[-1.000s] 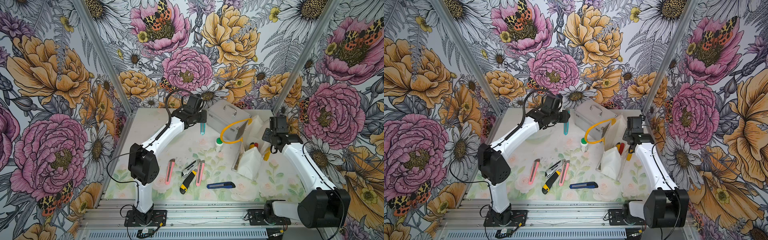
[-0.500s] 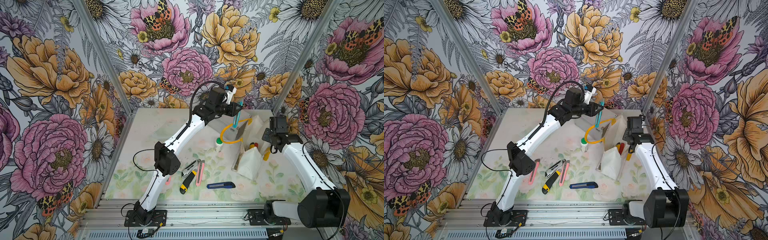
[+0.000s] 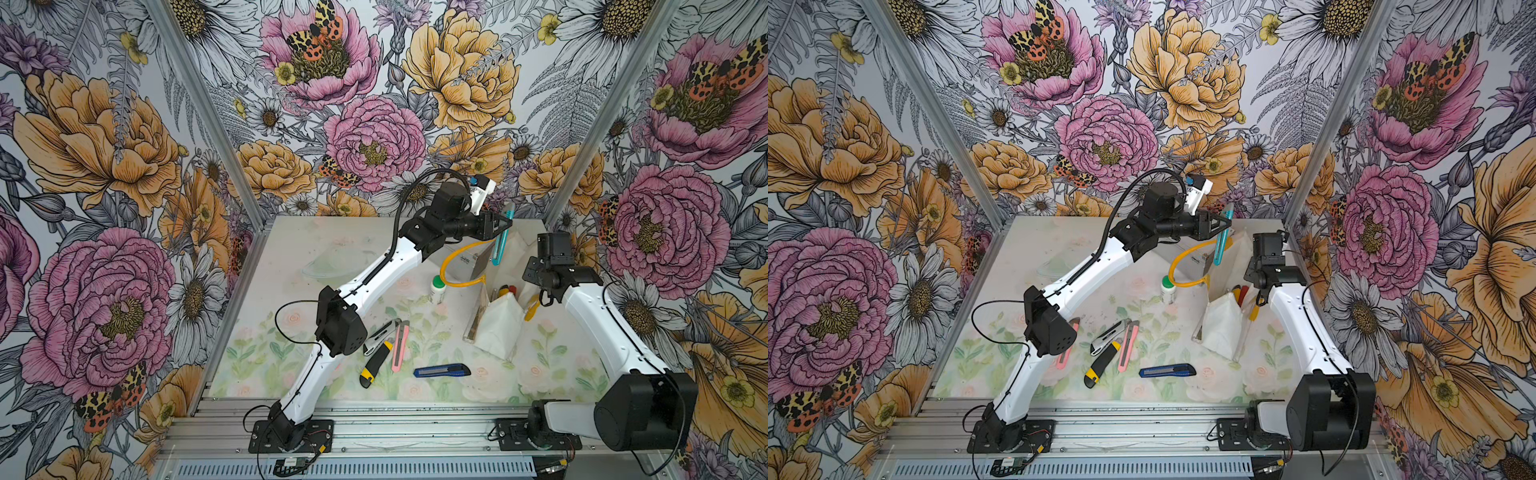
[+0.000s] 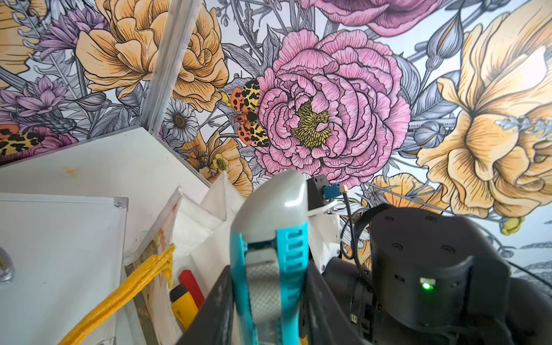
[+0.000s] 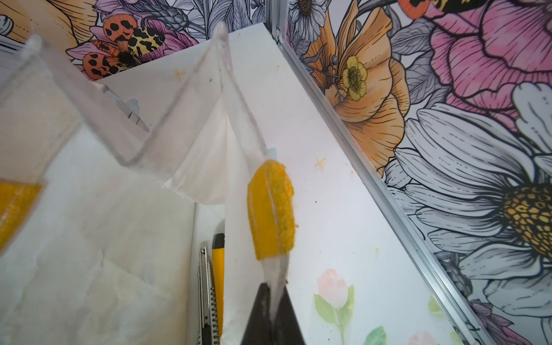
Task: Place the art knife into the pouch
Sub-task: Place the utility knife in the pouch.
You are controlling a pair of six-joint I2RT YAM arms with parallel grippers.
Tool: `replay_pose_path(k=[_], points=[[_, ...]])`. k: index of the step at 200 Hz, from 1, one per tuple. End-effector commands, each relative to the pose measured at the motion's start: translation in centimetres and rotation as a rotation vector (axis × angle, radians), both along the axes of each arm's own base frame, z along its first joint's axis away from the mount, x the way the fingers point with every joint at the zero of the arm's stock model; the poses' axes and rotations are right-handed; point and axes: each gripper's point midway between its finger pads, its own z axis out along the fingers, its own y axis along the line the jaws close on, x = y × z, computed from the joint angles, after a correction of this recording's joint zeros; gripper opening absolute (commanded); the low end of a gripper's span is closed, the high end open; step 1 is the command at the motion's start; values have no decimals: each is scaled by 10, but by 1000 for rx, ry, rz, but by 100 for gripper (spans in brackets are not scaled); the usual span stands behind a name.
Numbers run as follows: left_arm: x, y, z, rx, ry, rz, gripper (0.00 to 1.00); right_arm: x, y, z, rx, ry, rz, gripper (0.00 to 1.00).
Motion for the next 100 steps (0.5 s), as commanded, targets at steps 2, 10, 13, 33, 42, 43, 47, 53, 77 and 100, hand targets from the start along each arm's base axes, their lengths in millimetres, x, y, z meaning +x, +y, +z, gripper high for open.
replay_pose_path(k=[2, 10, 13, 33, 42, 43, 47, 53, 77, 100], points=[[-9, -1, 13, -35, -22, -43, 67, 6, -1, 5, 10, -26, -9, 0], [-10, -1, 14, -34, -26, -46, 73, 6, -1, 5, 10, -26, -9, 0], [-10, -1, 14, -33, -26, -46, 74, 6, -1, 5, 10, -28, -8, 0], [-10, -1, 14, -33, -31, -46, 75, 5, -2, 5, 5, -26, -8, 0], [-9, 0, 14, -32, -31, -43, 76, 5, -1, 5, 4, -26, -7, 0], [-9, 0, 14, -32, -31, -43, 76, 5, -1, 5, 5, -26, -7, 0], [-9, 0, 14, -32, -31, -43, 76, 5, -1, 5, 5, -26, -6, 0], [-9, 0, 14, -32, -31, -43, 76, 5, -2, 6, 3, -27, -8, 0], [-5, 5, 16, -29, -41, -33, 78, 4, -2, 4, 4, -24, -9, 0], [9, 24, 18, -7, -62, 23, 80, 4, -2, 4, 3, -23, -13, 0]])
